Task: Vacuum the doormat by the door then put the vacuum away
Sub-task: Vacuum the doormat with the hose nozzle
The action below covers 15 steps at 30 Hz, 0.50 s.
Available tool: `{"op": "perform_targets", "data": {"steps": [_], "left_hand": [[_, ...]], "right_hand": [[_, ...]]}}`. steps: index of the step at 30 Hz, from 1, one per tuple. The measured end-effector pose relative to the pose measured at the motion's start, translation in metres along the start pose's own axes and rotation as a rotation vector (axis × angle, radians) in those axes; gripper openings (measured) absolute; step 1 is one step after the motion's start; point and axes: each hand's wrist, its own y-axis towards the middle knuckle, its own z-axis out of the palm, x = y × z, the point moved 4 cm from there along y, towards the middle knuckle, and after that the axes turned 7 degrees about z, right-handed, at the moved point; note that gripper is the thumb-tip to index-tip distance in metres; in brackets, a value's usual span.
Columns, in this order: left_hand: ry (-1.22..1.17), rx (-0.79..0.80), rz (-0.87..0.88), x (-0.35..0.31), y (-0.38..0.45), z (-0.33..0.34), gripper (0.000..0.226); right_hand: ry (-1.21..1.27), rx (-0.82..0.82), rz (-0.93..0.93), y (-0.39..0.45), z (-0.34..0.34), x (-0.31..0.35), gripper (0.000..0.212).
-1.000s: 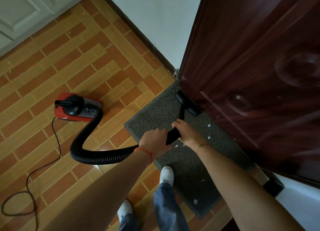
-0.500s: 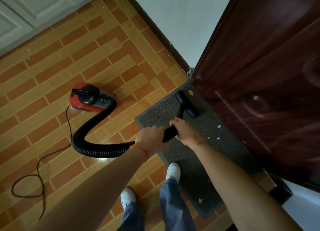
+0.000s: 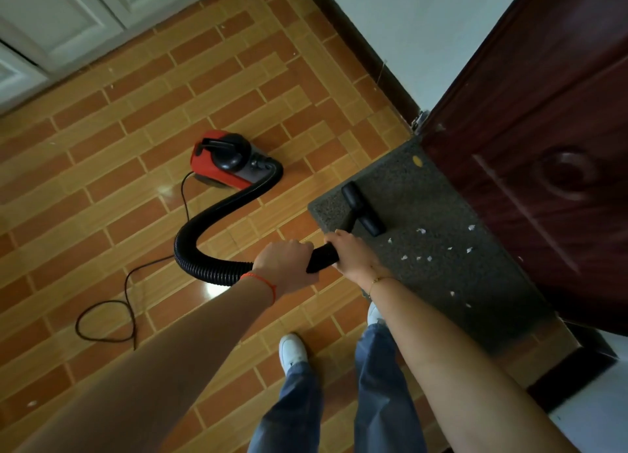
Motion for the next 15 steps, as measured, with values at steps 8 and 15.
{"op": "perform_targets", "data": {"steps": [8,15], "left_hand": [[0.089,0.008,0.022,0.042,-0.051,0.015,0.028],[0.093,0.005,0.014,0.057,-0.055,0.019,0.025]], "right_hand": [[-0.012,-0.001,-0.103,-0.011,0.029,0.066,0.019],[0.017,0.027,-0.079,-0.012,0.027,0.080,0.018]]}}
